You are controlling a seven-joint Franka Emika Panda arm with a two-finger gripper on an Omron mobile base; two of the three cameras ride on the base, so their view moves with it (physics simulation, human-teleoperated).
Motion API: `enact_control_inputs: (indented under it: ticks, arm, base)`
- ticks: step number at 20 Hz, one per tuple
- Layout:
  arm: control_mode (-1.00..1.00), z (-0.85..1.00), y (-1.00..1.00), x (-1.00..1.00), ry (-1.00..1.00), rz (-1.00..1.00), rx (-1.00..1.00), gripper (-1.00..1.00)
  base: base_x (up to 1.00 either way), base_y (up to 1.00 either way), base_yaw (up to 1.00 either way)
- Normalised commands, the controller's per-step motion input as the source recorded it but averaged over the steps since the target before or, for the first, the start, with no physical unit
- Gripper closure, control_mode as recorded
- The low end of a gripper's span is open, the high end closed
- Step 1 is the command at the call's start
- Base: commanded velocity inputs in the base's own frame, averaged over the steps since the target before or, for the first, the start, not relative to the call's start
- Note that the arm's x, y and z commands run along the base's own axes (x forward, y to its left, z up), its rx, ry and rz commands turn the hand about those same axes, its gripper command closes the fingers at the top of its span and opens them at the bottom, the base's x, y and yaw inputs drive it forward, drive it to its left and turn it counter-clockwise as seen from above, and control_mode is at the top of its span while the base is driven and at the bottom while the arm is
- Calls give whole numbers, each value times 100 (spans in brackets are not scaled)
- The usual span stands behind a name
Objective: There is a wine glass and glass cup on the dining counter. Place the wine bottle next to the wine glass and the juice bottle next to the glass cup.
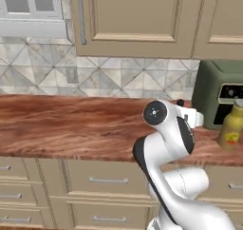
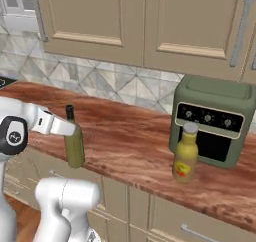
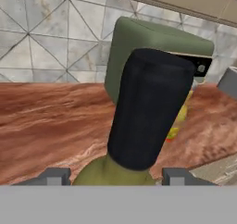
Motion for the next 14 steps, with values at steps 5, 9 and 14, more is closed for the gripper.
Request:
enact_control_inputs:
  ticks: [5,9,14]
  arm:
    - [100,0,0,0,0,0,0,100]
    - [100,0,0,0,0,0,0,100]
    - [100,0,0,0,0,0,0,100]
  base:
    - [-6,6,100]
    - [-4,0,100]
    - [-2,0,100]
